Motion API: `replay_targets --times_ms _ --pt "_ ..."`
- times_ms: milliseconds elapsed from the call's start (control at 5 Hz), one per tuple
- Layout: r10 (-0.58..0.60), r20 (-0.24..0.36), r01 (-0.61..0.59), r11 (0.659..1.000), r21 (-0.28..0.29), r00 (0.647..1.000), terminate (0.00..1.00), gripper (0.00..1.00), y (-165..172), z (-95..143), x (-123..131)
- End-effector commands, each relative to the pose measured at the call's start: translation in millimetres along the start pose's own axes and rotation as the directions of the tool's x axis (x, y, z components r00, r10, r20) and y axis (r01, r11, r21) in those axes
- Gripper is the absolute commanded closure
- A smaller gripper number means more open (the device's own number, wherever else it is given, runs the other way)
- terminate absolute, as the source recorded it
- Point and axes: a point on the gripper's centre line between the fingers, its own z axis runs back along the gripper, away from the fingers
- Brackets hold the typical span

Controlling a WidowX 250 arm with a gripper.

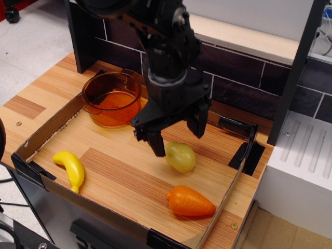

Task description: Put potato in pot

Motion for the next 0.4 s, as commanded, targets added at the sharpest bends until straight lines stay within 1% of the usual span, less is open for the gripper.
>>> replay_targets --times_ms 0,200 --pt "-0.026 0.043 0.026 1.000 0.009 0.999 0.00 0.00 -5.9 -15.9 9.1" --pt "-0.035 0.037 0.034 0.999 0.027 0.999 0.00 0.00 -7.6 -25.3 6.7"
